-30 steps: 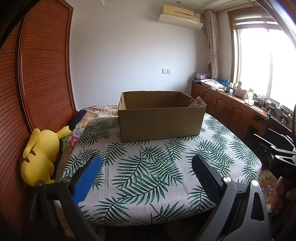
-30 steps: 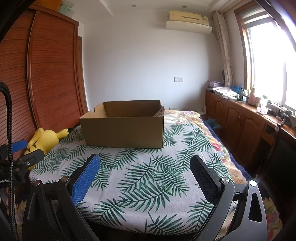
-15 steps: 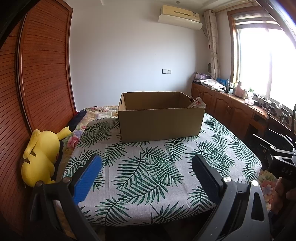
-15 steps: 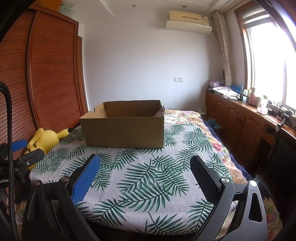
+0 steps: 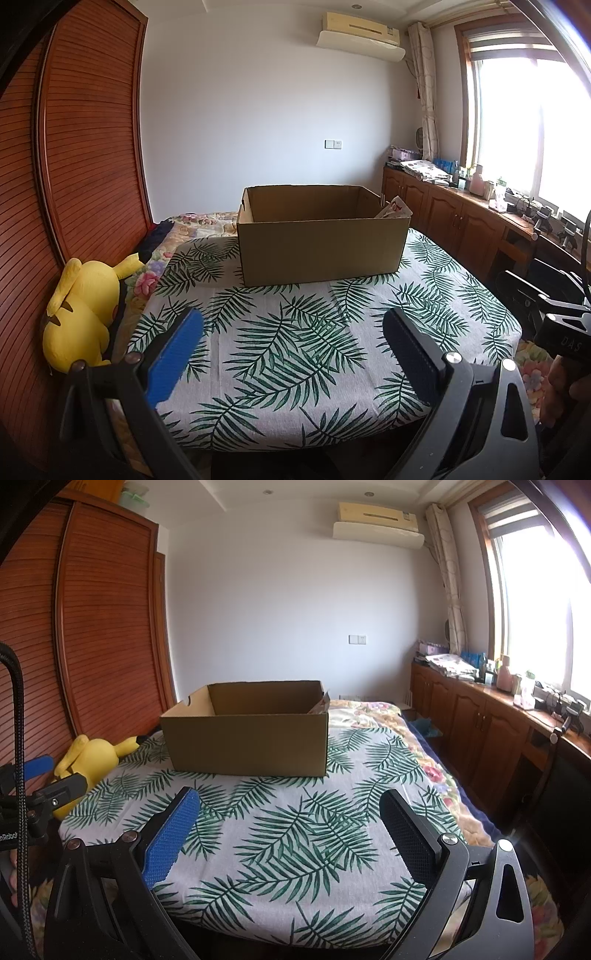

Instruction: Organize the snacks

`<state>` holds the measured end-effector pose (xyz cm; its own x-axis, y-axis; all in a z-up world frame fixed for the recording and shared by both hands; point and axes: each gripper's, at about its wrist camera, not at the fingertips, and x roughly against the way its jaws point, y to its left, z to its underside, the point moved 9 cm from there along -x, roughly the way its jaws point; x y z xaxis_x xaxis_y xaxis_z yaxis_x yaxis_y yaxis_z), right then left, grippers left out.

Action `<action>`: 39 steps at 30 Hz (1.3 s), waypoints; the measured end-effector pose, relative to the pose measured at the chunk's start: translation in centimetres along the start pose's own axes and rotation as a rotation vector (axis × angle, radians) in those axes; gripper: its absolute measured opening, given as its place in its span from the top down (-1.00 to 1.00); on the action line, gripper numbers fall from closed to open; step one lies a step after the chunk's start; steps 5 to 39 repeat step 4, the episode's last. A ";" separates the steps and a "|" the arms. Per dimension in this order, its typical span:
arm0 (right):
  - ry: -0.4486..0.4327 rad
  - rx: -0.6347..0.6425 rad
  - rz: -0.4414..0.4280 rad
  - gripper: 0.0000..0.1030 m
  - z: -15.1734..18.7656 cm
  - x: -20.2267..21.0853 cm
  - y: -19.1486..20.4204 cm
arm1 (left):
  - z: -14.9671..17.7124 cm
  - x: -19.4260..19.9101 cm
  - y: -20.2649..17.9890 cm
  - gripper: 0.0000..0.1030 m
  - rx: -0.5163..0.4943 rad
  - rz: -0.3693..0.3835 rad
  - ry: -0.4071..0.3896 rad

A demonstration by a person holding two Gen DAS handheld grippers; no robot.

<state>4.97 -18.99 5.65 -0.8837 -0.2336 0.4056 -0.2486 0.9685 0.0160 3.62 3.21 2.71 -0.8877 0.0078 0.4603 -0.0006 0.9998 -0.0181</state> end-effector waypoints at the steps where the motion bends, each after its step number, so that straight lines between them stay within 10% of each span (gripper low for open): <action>1: 0.000 0.000 0.000 -0.93 0.0 0.0 0.0 | 0.0 0.0 0.0 -0.92 -0.001 0.000 0.000; 39: -0.001 0.000 0.000 -0.93 -0.1 0.0 0.0 | -0.1 0.1 0.0 -0.92 -0.001 -0.001 -0.003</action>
